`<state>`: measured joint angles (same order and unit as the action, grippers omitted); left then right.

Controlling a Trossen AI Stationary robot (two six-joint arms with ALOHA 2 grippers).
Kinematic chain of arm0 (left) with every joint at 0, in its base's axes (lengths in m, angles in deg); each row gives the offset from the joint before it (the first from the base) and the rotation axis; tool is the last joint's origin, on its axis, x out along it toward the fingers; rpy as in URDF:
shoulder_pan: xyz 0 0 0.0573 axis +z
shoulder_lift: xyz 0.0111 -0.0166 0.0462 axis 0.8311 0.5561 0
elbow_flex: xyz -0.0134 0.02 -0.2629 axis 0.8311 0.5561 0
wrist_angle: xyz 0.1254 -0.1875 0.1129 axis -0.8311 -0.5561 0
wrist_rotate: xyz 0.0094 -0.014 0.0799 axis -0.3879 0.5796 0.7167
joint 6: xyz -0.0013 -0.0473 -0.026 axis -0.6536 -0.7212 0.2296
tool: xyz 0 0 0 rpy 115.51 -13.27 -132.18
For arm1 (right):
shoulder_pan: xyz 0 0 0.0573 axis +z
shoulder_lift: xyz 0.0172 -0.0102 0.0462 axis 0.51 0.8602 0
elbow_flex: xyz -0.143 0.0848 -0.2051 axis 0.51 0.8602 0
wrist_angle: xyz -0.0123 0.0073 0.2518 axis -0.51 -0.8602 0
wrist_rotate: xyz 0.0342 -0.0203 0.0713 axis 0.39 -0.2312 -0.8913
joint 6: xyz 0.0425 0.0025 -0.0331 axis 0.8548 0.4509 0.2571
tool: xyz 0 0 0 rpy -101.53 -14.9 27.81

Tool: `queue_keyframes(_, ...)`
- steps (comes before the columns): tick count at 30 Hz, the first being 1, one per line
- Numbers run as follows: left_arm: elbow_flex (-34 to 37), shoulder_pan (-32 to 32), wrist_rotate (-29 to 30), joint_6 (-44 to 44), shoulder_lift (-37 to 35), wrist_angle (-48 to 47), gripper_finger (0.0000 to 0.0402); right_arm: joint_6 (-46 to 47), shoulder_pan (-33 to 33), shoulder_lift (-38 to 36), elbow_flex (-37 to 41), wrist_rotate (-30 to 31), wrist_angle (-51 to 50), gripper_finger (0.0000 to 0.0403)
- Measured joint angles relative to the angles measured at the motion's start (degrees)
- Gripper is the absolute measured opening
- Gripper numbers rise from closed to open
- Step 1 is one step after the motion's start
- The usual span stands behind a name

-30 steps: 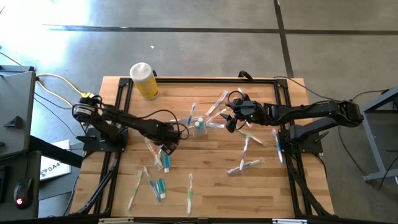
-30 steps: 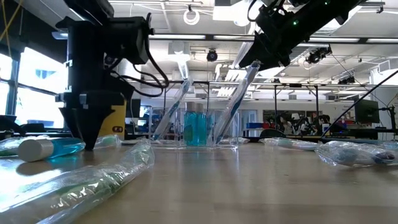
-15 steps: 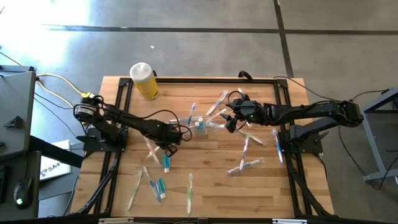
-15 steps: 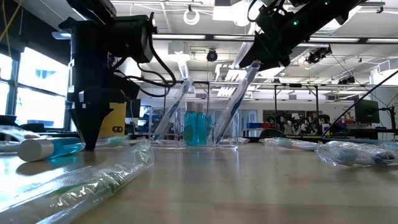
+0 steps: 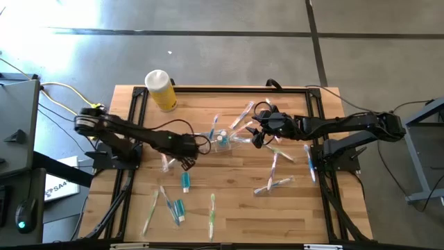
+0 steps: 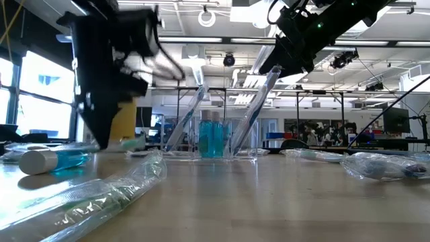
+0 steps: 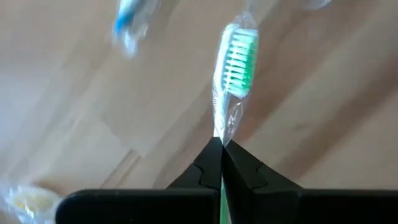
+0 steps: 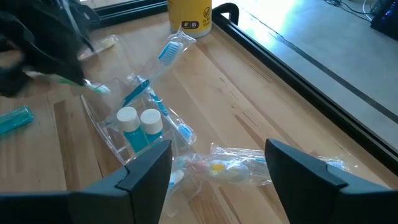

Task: Pick & Place toothbrushing station
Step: Put the green toothbrush into the transparent organizer

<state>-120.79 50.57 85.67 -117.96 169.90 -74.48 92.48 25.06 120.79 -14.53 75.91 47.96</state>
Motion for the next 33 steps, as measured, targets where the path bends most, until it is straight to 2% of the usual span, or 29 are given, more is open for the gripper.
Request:
queue_keyframes(4, 0.0, -2.24, 3.01, 1.39, -6.89, 2.07, 0.0001, -0.19, 0.0, 0.0, 0.0, 0.22, -0.07, 0.0249)
queue_keyframes(10, -0.02, -5.69, 11.14, 1.75, -15.82, 3.02, 0.0001, -0.37, 0.0, 0.0, 0.0, 0.28, 0.02, 0.0249)
queue_keyframes(15, -0.12, -9.09, 19.56, 3.52, -19.43, 5.45, 0.0001, -1.44, 0.0, -0.3, 0.0, 0.11, 2.87, 0.0249)
queue_keyframes(19, -0.11, -11.34, 22.94, 10.75, -20.02, 13.02, 0.0001, -5.13, 0.56, -1.33, -0.01, -2.06, 7.52, 0.0249)
queue_keyframes(22, 0.04, -12.35, 22.82, 22.95, -19.85, 22.71, 0.0, -8.07, 2.27, -2.56, -0.05, -3.6, 10.36, 0.0249)
queue_keyframes(24, 0.95, -13.18, 21.41, 31.19, -19.42, 33.22, 0.0, -10.03, 3.68, -3.86, -0.07, -4.76, 10.48, 0.0249)
queue_keyframes(27, 2.91, -13.14, 18.03, 42.3, -19.42, 44.45, 0.0, -10.97, 6.56, -5.38, -0.04, -11.83, 12.2, 0.0249)
queue_keyframes(30, 5.66, -11.0, 16.36, 49.22, -19.45, 54.92, 0.0, -11.18, 9.75, -6.73, -0.04, -20.09, 14.36, 0.0249)
queue_keyframes(33, 9.01, -6.65, 11.04, 50.71, -19.45, 61.33, 0.0, -12.98, 13.32, -7.26, -0.04, -20.1, 15.67, 0.0249)
